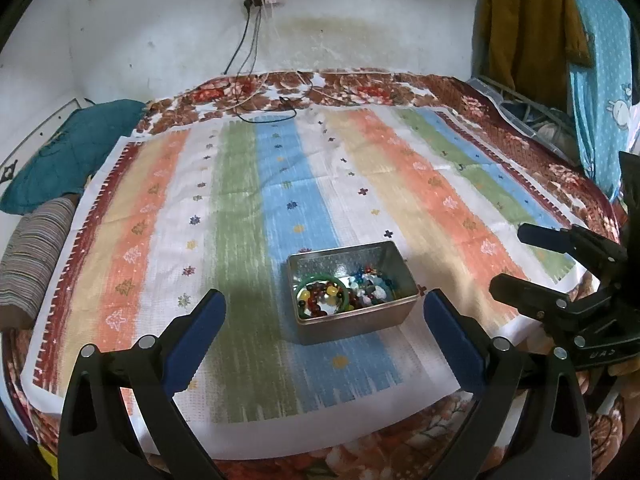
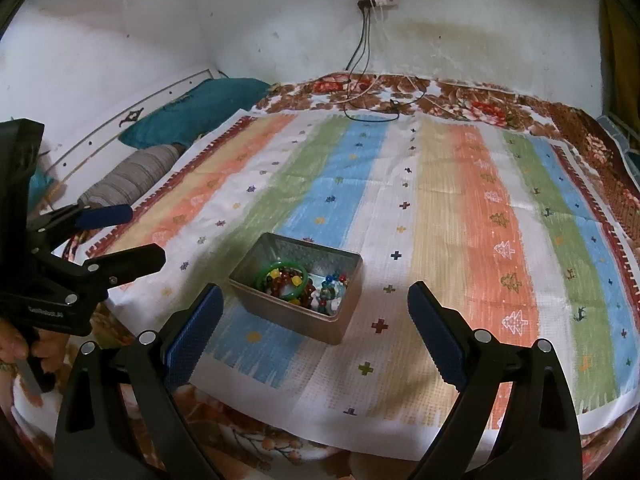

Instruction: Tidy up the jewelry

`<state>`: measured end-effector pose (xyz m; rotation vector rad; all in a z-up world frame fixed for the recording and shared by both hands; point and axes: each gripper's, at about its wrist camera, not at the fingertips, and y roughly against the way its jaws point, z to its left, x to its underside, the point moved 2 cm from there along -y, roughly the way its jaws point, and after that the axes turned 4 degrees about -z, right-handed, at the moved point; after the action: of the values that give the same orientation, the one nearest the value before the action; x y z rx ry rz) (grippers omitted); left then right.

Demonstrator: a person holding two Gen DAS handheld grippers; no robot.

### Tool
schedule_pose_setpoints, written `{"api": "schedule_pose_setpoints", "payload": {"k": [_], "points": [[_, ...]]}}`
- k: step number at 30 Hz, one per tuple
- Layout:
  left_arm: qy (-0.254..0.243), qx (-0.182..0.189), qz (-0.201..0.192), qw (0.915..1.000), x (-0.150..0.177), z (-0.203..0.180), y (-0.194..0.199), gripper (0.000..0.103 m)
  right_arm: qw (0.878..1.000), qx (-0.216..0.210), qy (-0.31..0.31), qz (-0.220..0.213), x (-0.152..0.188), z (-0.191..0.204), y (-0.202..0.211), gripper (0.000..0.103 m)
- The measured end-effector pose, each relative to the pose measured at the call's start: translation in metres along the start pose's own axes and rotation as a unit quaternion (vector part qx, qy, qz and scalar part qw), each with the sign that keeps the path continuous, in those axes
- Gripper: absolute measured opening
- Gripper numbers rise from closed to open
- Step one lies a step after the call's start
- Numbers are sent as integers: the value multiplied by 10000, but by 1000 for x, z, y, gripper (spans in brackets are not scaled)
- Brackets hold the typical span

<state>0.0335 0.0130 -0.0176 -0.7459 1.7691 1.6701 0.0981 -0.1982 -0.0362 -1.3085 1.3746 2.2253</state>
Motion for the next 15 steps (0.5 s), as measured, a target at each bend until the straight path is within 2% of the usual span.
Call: {"api": "schedule_pose_setpoints", "payload": {"k": [15], "points": [[-35, -36, 6, 10000, 2, -2, 0, 97, 10000, -70, 25, 20, 0, 2, 0, 94]]}}
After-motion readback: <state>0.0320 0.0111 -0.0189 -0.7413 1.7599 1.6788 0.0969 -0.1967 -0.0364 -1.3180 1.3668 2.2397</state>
